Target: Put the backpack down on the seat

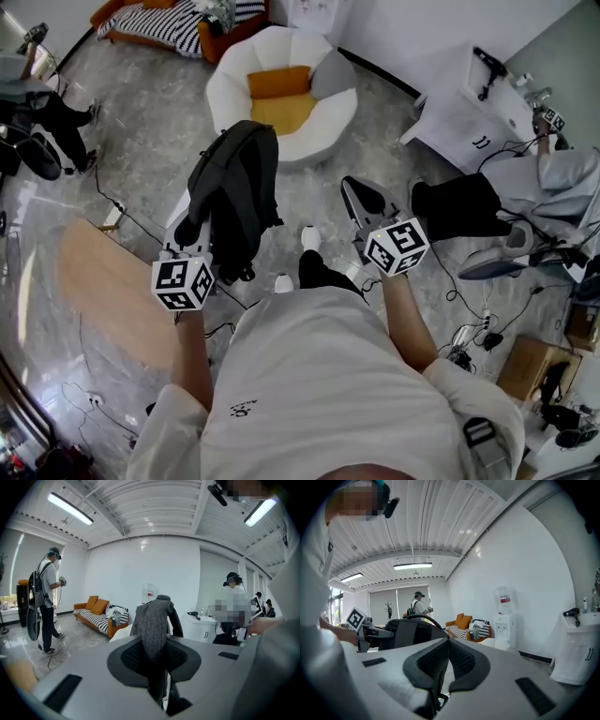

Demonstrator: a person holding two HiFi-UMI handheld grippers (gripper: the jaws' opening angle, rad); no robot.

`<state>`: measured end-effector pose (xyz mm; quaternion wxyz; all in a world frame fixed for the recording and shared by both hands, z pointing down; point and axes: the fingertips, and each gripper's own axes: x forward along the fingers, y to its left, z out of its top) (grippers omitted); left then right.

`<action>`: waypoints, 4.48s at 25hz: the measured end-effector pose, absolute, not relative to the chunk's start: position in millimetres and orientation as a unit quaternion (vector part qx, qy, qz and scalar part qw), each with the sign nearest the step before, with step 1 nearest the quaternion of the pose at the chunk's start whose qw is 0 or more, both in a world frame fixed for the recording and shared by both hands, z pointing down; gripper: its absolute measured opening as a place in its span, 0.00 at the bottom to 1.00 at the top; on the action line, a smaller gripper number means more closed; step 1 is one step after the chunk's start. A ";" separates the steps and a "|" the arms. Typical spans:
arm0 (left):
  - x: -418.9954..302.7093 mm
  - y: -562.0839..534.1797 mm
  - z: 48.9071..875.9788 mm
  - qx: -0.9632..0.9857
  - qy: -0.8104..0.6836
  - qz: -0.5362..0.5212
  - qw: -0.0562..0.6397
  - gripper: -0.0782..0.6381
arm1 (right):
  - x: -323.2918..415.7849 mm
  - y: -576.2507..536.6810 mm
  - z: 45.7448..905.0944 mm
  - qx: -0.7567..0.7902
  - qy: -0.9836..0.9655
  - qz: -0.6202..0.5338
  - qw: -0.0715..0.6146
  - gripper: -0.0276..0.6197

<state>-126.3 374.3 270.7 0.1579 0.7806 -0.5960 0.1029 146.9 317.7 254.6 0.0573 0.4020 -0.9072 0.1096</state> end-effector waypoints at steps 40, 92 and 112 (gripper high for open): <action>-35.7 113.4 267.6 0.740 -0.644 0.103 0.165 0.21 | 220.0 50.2 298.3 0.332 -0.928 0.152 0.070 0.08; -160.5 -168.3 360.1 0.825 -0.493 0.131 0.242 0.21 | 25.4 -173.6 357.4 0.388 -0.891 0.195 0.134 0.08; -121.9 -236.5 471.4 0.862 -0.391 0.167 0.276 0.21 | 9.5 -234.5 465.1 0.417 -0.857 0.259 0.160 0.08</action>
